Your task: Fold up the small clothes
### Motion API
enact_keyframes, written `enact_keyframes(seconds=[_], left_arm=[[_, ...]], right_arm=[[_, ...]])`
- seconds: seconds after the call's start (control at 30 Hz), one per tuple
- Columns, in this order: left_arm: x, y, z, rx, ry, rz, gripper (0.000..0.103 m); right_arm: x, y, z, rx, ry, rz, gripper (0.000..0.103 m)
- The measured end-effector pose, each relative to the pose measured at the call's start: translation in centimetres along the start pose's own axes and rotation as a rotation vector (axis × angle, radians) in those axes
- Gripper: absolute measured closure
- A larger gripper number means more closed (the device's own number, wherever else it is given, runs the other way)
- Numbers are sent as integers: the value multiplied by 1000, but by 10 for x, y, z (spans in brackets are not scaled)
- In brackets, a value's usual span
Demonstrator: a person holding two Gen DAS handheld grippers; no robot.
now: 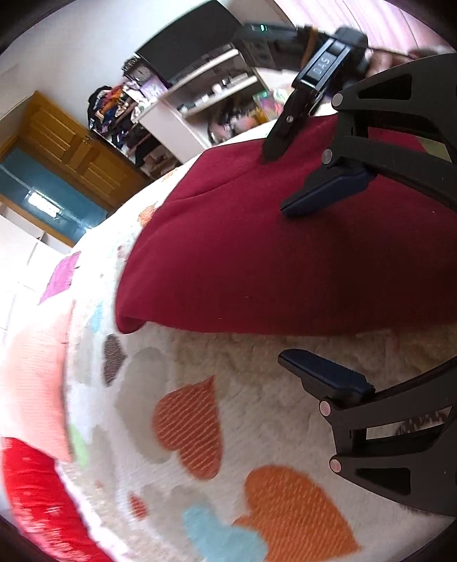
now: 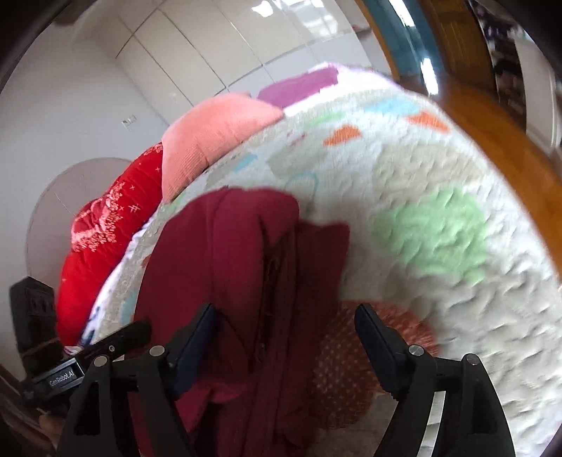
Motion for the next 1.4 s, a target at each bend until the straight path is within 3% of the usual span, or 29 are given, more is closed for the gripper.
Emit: enact_keyframes(seconds=[0.1, 0.2, 0.23, 0.3, 0.37, 0.6, 0.7, 0.77, 0.83, 1.03, 1.13, 1.23, 1.3, 1.33, 1.4], left_arm=[[-2, 3, 11, -26, 66, -48, 24], [2, 5, 15, -38, 96, -43, 26], [4, 6, 15, -42, 91, -25, 28], [9, 7, 11, -39, 71, 7, 36], [15, 9, 3, -39, 68, 24, 42], [24, 32, -65, 0, -5, 97, 43], [8, 51, -75, -9, -52, 54, 43], [-8, 63, -70, -31, -79, 6, 39], [-16, 67, -76, -4, -82, -32, 35], [-7, 62, -88, 27, -167, 8, 34], [-3, 63, -93, 43, -214, 29, 34], [0, 64, -100, 69, -267, 51, 34], [-1, 63, -108, 93, -301, 67, 34], [-1, 62, -112, 108, -317, 74, 34], [-1, 59, -118, 130, -343, 85, 34]], right_arm=[[0, 2, 13, -13, -50, 48, 21], [-8, -1, 21, -3, -53, 16, 23], [-13, -1, 23, -12, -67, 3, 40], [-18, 0, 24, -30, -75, 11, 45], [-23, 0, 18, -24, -67, -7, 56], [-62, 15, -26, -32, -185, -58, 61], [-75, 32, -24, -69, -223, -76, 60], [-83, 46, -12, -97, -180, -95, 52], [-84, 52, -7, -108, -112, -112, 47], [-91, 36, -59, 5, -92, -171, 47], [-118, 41, -79, 52, -85, -318, 52], [-141, 56, -76, 44, -93, -417, 61], [-142, 66, -63, 46, -9, -466, 65], [-135, 72, -51, 43, 82, -496, 68], [-123, 81, -37, 19, 137, -496, 68]])
Point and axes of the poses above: each gripper's, at about its wrist camera, not at the fingertips, and z roughly the way its jaws point, x to its right, y to its underside, the point moved 6 cm from there along z, roughly the way its jaws point, and after that the axes turned 11 degrees about y, right-handed, at the moved point
